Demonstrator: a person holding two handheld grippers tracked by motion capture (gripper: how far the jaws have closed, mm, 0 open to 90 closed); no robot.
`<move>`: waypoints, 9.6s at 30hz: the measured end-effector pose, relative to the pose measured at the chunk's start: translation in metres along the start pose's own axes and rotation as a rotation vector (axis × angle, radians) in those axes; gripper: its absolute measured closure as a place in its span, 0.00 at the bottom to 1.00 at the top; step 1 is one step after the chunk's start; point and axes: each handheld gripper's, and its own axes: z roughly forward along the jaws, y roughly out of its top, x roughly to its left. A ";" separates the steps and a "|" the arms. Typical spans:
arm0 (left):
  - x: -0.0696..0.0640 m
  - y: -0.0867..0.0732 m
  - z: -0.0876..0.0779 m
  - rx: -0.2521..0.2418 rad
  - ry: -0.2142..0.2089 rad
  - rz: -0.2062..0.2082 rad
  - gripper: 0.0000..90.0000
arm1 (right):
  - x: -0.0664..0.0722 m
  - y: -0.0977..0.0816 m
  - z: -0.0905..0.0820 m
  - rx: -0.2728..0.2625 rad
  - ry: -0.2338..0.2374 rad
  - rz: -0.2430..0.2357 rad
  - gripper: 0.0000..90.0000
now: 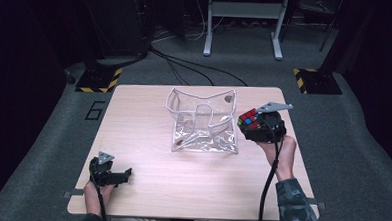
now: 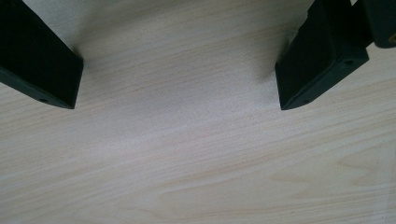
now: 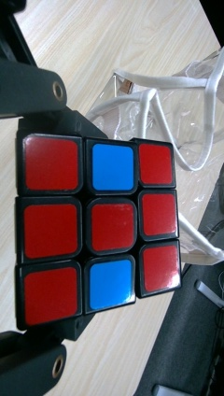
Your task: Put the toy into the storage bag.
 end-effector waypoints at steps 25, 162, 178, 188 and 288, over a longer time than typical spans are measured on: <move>0.000 0.000 0.000 -0.001 0.000 0.001 0.01 | 0.001 0.031 0.014 -0.007 0.011 -0.025 0.37; 0.000 0.000 -0.001 0.001 -0.003 0.010 0.02 | 0.031 0.070 0.083 0.121 -0.008 -0.091 0.09; 0.000 0.000 -0.001 -0.004 -0.003 0.003 0.02 | 0.026 0.044 0.065 0.120 -0.037 -0.069 0.09; 0.000 0.000 -0.001 -0.003 -0.001 0.001 0.02 | 0.016 0.022 0.057 0.116 -0.045 -0.030 0.10; 0.000 0.000 -0.001 -0.005 0.001 0.003 0.02 | -0.032 -0.194 0.048 0.103 -0.213 0.239 0.06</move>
